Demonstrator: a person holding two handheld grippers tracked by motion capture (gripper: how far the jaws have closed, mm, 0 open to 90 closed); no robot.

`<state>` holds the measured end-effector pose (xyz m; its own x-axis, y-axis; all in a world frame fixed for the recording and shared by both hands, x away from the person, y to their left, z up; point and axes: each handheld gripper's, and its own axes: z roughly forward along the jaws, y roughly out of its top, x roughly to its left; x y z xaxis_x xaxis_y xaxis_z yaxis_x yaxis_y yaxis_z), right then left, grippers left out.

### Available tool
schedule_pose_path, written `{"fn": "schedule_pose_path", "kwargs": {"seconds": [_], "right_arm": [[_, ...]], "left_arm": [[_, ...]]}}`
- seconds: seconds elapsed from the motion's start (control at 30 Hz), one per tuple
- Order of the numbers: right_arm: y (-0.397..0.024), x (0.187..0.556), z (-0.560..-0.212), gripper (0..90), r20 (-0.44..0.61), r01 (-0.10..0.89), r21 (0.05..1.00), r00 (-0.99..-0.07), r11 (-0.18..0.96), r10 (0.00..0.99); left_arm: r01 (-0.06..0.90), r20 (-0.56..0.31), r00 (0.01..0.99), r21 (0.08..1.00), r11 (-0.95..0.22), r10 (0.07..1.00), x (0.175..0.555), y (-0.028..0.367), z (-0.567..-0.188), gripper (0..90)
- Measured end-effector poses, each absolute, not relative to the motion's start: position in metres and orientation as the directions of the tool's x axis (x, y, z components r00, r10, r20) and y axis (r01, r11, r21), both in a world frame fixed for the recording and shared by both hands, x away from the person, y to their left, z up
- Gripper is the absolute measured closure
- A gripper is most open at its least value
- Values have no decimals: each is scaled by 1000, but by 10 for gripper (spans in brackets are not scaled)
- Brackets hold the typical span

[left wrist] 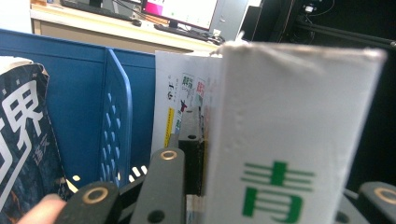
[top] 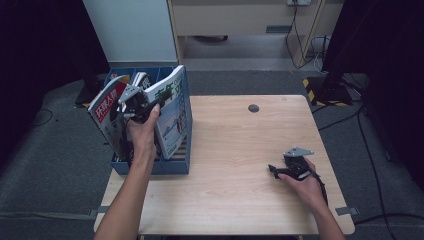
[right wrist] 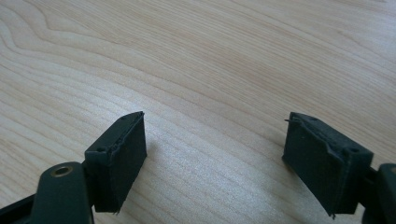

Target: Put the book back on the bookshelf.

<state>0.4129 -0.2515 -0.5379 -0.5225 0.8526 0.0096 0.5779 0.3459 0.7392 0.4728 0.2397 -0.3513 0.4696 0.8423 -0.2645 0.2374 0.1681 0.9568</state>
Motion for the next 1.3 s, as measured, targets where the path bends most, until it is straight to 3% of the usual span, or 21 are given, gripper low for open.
{"fn": "schedule_pose_path", "kwargs": {"seconds": [1.3], "right_arm": [[-252,412,-538,214,8,576,740,-524,347,852]], "left_arm": [[226,-256,443,959,169,859,463,243,-378,725]]}}
